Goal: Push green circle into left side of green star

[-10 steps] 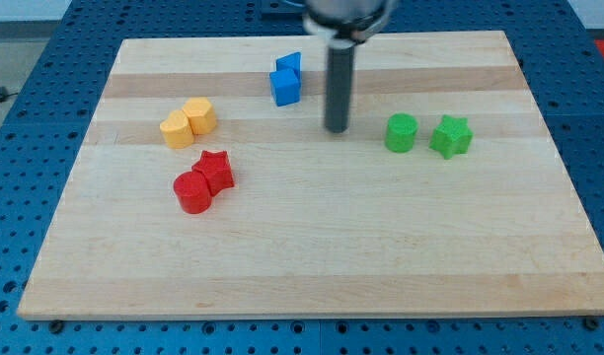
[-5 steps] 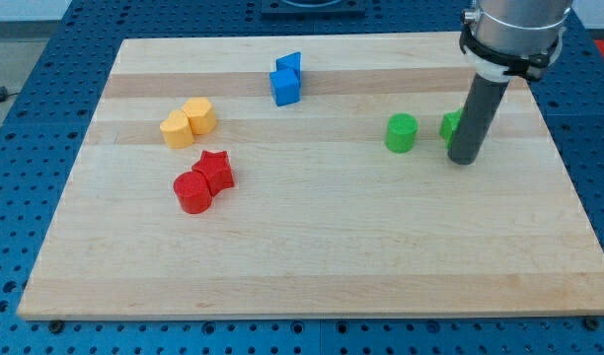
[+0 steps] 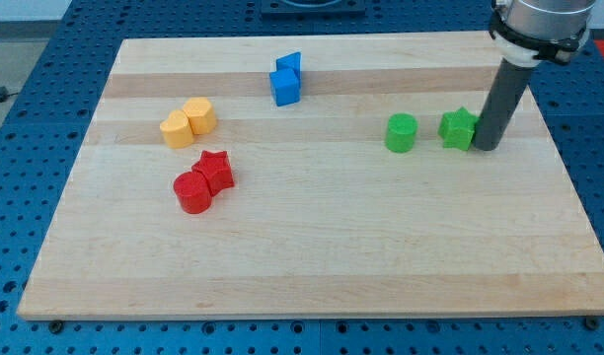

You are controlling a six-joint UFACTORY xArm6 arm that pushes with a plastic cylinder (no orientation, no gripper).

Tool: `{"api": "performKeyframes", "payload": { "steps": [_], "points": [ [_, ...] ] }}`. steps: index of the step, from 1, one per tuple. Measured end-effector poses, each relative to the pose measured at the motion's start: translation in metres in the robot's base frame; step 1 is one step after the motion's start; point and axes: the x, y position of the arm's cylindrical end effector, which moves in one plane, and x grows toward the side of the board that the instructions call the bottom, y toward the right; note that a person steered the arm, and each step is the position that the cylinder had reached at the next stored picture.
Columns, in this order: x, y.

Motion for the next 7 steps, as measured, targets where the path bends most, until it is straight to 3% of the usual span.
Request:
{"api": "performKeyframes", "payload": {
  "steps": [3, 5, 7],
  "points": [
    [0.034, -0.014],
    [0.024, -0.092],
    [0.013, -0.112]
  ]
}}
